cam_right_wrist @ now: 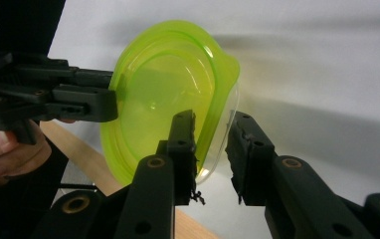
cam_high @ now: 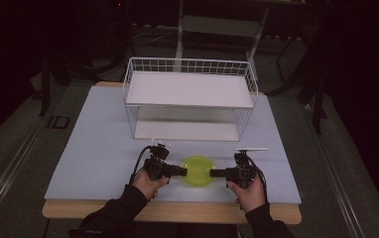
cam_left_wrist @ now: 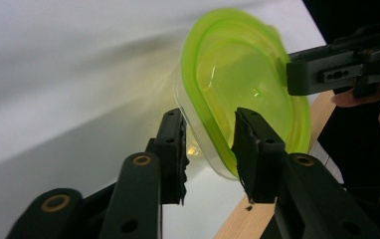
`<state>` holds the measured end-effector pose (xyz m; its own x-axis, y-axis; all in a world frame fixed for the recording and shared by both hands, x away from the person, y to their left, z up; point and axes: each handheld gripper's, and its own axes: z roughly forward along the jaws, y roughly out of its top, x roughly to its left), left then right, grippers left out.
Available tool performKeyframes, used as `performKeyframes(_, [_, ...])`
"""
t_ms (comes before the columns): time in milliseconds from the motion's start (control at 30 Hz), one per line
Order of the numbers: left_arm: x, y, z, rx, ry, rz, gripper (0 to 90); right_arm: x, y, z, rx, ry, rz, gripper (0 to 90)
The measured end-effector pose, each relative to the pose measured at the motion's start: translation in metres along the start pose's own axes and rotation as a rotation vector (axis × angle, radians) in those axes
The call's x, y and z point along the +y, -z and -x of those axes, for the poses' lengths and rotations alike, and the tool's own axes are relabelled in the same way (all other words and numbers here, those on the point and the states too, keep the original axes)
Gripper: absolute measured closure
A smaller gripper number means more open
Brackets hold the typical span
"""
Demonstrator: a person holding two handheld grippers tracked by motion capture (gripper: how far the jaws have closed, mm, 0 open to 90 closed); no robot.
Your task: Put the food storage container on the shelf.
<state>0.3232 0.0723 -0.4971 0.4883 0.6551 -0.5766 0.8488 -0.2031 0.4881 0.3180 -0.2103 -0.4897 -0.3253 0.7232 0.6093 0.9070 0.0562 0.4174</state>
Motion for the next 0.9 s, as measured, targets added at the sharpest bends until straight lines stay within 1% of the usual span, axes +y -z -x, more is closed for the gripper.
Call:
performKeyframes(33, [0.0,0.0,0.0,0.0,0.0,0.0,70.8,0.0,0.0,0.0,0.0,0.0,0.0,74.8])
performKeyframes(67, [-0.001,0.001,0.002,-0.005,0.006,-0.003,72.3,-0.002,0.0,-0.005,-0.023,0.026,0.005,76.3])
performKeyframes(100, [-0.001,0.001,0.002,-0.005,0.006,-0.003,73.5,-0.002,0.0,-0.005,-0.023,0.026,0.005,76.3])
performKeyframes(133, [-0.001,0.001,0.003,0.002,0.005,-0.002,74.4,-0.003,0.001,-0.008,-0.036,0.046,0.019,78.1])
performKeyframes(167, [-0.002,0.002,0.004,0.01,0.001,0.0,75.5,-0.004,0.002,-0.01,-0.045,0.053,0.021,79.0])
performKeyframes(200, [-0.002,0.003,0.005,0.012,0.005,-0.002,75.5,-0.004,0.002,-0.01,-0.045,0.053,0.021,79.0])
performKeyframes(233, [-0.002,0.005,0.007,0.028,0.005,0.008,79.8,-0.004,0.003,-0.014,-0.065,0.085,0.025,80.3])
performKeyframes(267, [-0.002,0.005,0.007,0.028,0.005,0.008,80.2,-0.004,0.002,-0.016,-0.075,0.098,0.02,80.3])
performKeyframes(333, [0.001,0.009,0.009,0.036,0.005,0.013,80.7,-0.005,0.003,-0.019,-0.084,0.111,0.027,80.3])
performKeyframes(367, [0.001,0.009,0.009,0.036,0.005,0.013,80.8,-0.005,0.003,-0.019,-0.084,0.111,0.027,80.3])
performKeyframes(400, [0.003,0.013,0.012,0.045,-0.012,0.018,80.8,-0.004,0.005,-0.021,-0.08,0.118,0.041,80.3])
performKeyframes(433, [0.003,0.013,0.012,0.045,-0.012,0.018,80.8,-0.004,0.005,-0.021,-0.08,0.118,0.041,80.3])
performKeyframes(467, [0.004,0.016,0.014,0.044,-0.009,0.028,80.8,-0.003,0.006,-0.023,-0.079,0.127,0.047,80.3])
performKeyframes(500, [0.006,0.019,0.015,0.041,-0.011,0.033,81.0,-0.002,0.008,-0.025,-0.076,0.128,0.054,80.3])
performKeyframes(533, [0.008,0.021,0.017,0.046,-0.02,0.041,81.0,0.001,0.013,-0.03,-0.079,0.148,0.072,80.4])
performKeyframes(567, [0.011,0.027,0.02,0.041,-0.023,0.058,81.1,0.003,0.015,-0.032,-0.077,0.151,0.081,80.4])
performKeyframes(600, [0.011,0.027,0.02,0.041,-0.023,0.058,81.1,0.003,0.015,-0.032,-0.077,0.151,0.081,80.4])
performKeyframes(633, [0.015,0.033,0.022,0.034,-0.031,0.073,81.1,0.007,0.02,-0.038,-0.08,0.17,0.102,80.4])
performKeyframes(667, [0.017,0.035,0.023,0.027,-0.025,0.08,81.0,0.009,0.023,-0.04,-0.076,0.175,0.106,80.5])
performKeyframes(700, [0.017,0.035,0.023,0.027,-0.025,0.08,81.1,0.009,0.023,-0.04,-0.076,0.175,0.106,80.5])
performKeyframes(733, [0.019,0.039,0.024,0.024,-0.03,0.088,81.1,0.011,0.025,-0.043,-0.074,0.18,0.112,80.5])
performKeyframes(767, [0.023,0.045,0.027,0.029,-0.034,0.099,81.1,0.016,0.03,-0.049,-0.07,0.198,0.123,80.6])
performKeyframes(800, [0.023,0.045,0.027,0.029,-0.034,0.099,81.1,0.016,0.03,-0.049,-0.07,0.198,0.123,80.6])
performKeyframes(833, [0.026,0.049,0.028,0.028,-0.035,0.105,81.1,0.018,0.031,-0.052,-0.069,0.205,0.127,80.6])
performKeyframes(867, [0.028,0.052,0.03,0.03,-0.041,0.109,81.1,0.024,0.035,-0.056,-0.055,0.229,0.138,80.6])
performKeyframes(900, [0.032,0.059,0.033,0.035,-0.049,0.121,81.2,0.026,0.037,-0.058,-0.05,0.233,0.139,80.6])
